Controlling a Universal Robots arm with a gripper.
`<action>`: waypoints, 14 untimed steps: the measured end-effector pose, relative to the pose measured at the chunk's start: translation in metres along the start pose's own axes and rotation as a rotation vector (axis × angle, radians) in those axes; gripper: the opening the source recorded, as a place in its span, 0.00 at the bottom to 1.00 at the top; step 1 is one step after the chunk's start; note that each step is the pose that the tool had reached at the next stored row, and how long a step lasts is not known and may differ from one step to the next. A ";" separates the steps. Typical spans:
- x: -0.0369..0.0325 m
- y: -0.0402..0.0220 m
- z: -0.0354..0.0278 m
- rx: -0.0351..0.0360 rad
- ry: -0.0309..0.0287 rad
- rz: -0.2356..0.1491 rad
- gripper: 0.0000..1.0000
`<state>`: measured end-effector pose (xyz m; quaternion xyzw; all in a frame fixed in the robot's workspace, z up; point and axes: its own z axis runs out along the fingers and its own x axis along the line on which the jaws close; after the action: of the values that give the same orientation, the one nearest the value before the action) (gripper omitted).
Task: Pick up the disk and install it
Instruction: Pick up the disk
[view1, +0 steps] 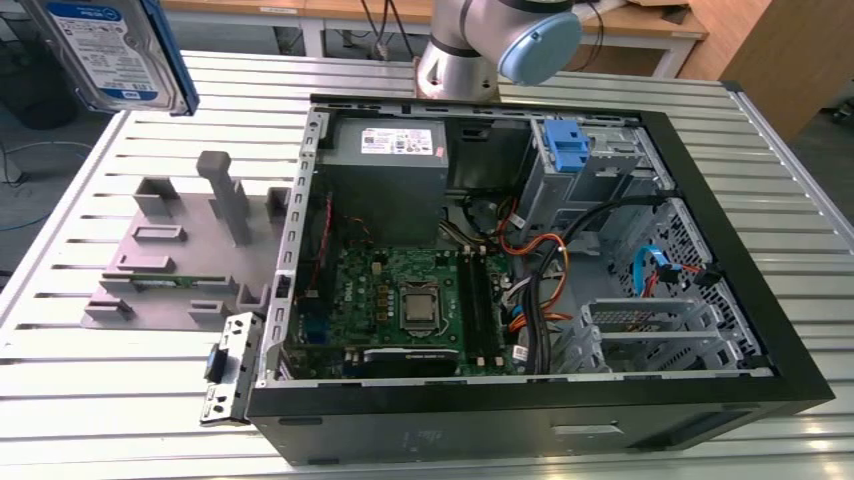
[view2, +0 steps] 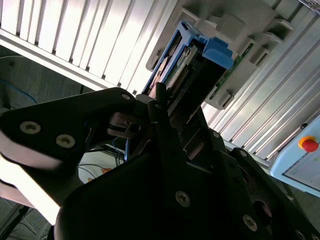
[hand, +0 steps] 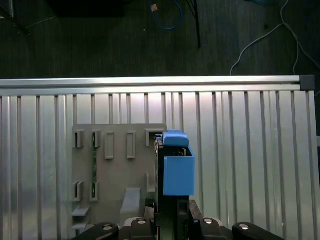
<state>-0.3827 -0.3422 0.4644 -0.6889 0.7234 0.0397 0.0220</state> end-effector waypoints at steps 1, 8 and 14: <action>-0.0001 0.0000 -0.0008 0.0000 0.0001 0.000 0.35; -0.0003 0.0001 -0.0034 0.0000 0.0000 0.000 0.35; -0.0004 -0.0006 -0.0035 -0.0002 0.0001 0.000 0.35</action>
<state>-0.3820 -0.3421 0.4680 -0.6889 0.7235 0.0397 0.0219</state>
